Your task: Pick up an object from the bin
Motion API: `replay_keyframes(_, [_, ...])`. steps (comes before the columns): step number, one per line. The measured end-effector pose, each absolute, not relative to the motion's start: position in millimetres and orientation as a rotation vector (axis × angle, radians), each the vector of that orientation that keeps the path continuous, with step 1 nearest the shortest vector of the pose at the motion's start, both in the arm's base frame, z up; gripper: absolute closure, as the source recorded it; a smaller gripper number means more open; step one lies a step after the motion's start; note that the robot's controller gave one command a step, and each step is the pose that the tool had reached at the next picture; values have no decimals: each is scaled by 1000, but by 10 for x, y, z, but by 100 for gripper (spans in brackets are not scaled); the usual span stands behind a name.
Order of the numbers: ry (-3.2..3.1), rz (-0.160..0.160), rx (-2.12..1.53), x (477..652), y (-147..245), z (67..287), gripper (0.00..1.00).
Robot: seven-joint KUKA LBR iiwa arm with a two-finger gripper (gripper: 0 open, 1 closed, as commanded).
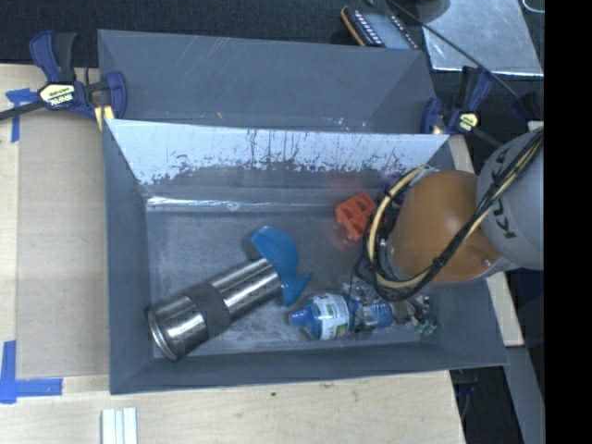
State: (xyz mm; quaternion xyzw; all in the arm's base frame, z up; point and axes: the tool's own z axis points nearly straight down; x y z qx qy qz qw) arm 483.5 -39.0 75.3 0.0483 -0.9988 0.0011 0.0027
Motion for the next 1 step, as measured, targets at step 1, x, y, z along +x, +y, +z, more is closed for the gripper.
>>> replay_keyframes(1, [-3130, 3, 150, 4825, -391, 976, 100])
